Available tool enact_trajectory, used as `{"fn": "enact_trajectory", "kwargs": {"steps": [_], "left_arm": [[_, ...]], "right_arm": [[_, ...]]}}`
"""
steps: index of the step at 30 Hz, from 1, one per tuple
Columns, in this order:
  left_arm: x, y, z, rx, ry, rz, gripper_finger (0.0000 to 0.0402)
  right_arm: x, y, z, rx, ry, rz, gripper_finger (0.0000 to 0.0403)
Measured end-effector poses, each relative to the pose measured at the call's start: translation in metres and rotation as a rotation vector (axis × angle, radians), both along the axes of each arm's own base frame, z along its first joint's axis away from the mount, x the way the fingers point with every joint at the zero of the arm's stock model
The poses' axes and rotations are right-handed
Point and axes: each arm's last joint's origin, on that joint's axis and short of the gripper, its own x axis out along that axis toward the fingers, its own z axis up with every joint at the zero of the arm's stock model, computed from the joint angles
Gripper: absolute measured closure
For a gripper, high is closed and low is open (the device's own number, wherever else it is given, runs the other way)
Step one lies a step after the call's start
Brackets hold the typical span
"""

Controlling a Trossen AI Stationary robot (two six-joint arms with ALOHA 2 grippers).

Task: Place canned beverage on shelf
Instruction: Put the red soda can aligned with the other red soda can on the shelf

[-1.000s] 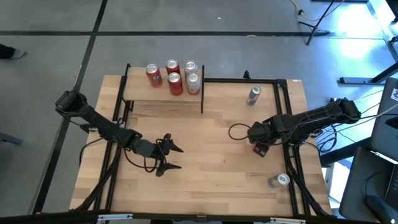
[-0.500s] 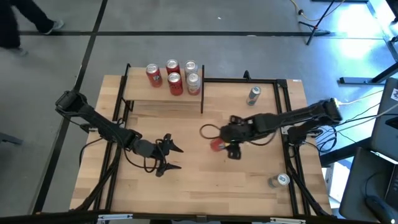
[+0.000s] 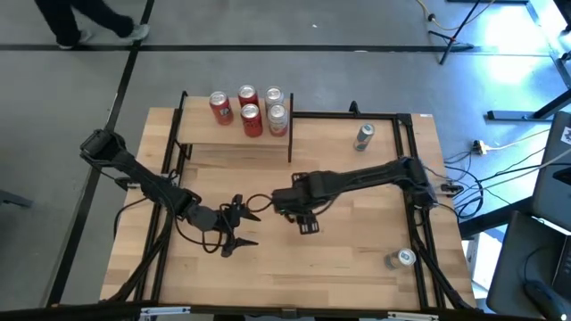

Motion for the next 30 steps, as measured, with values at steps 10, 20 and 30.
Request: {"fn": "enact_trajectory", "kwargs": {"steps": [10,20,30], "left_arm": [[-0.001,0.001,-0.003,0.007,0.028,0.031,0.0082],[-0.001,0.002,-0.004,0.011,0.033,0.032,0.0082],[-0.001,0.004,-0.003,0.034,0.020,0.086,0.0082]], "right_arm": [[0.015,0.000,-0.033,0.013,0.081,0.032,0.0139],[0.019,0.001,-0.032,0.017,0.039,0.053,0.0021],[-0.013,0.007,0.008,0.043,0.073,0.006,0.0118]]}}
